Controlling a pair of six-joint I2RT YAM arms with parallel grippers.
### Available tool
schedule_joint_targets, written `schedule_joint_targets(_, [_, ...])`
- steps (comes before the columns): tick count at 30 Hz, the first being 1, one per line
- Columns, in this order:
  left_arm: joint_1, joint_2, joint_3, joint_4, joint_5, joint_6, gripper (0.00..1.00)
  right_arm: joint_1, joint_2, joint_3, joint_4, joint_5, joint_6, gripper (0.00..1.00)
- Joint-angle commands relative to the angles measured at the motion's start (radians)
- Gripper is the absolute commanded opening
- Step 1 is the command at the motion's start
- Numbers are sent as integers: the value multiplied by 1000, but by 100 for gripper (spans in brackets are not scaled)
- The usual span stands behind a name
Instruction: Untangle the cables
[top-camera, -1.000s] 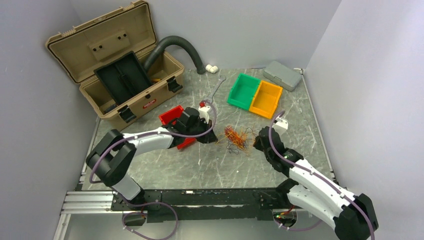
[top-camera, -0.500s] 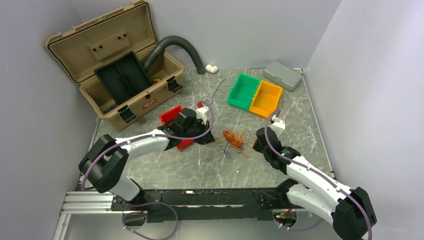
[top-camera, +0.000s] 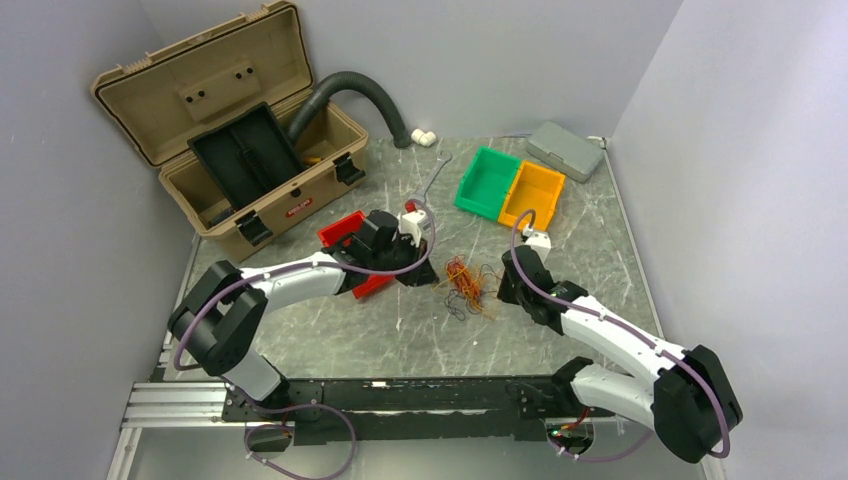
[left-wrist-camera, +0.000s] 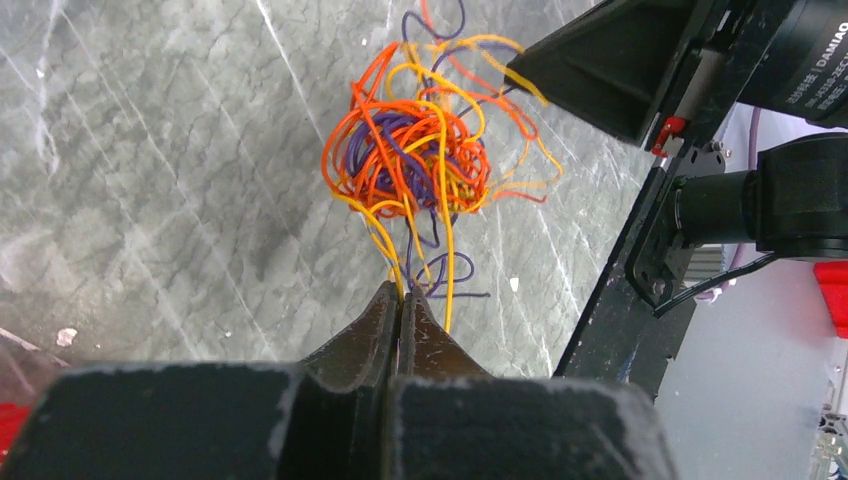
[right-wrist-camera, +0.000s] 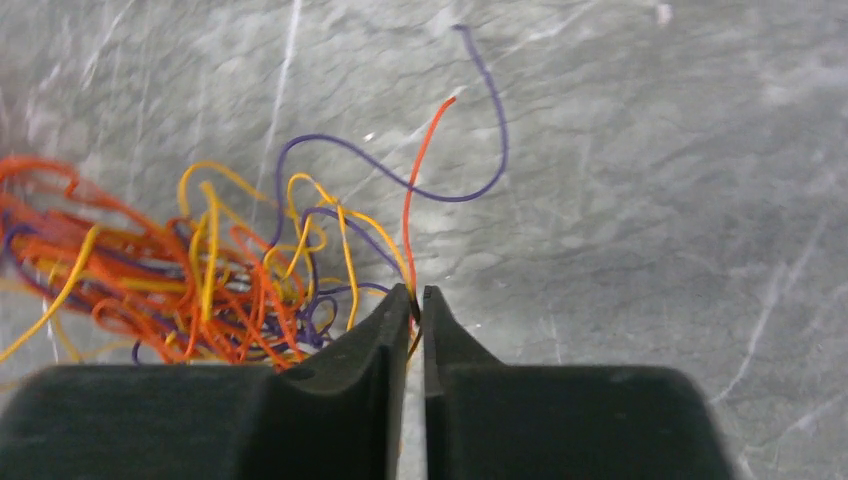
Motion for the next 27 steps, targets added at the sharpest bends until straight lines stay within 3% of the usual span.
schedule_joint_targets(1, [-9,8,72,-11,25,53,0,-5,8,40,85,-178,-138,24])
schedule_joint_targets(3, [-11,24,89,-25,27,63,0,-5,-3,23,136,-267,-172,40])
schedule_joint_targets(5, [-18,37,101,-43,25,81,0,-6,-16,-4,186,-323,-175,50])
schedule_joint_targets(14, [-46,46,122,-132,-74,142,4,-4,51,-29,273,-414,-182,59])
schedule_joint_targets(16, [-52,44,116,-133,-108,150,10,-3,94,-20,271,-402,-176,59])
schedule_joint_targets(18, [-54,49,111,-129,-123,147,29,-4,139,-21,286,-394,-168,59])
schedule_joint_targets(19, [-54,56,113,-127,-129,141,46,-5,161,-25,297,-395,-164,59])
schedule_joint_targets(21, [-54,75,117,-114,-135,116,58,-3,201,-33,336,-401,-151,59])
schedule_joint_targets(24, [-54,122,137,-99,-134,71,68,-4,241,-47,386,-429,-137,44])
schedule_joint_targets(25, [-54,141,149,-102,-138,54,68,-4,245,-52,399,-439,-132,36])
schedule_joint_targets(27, [-54,180,167,-93,-126,29,69,-4,245,-61,419,-458,-122,30])
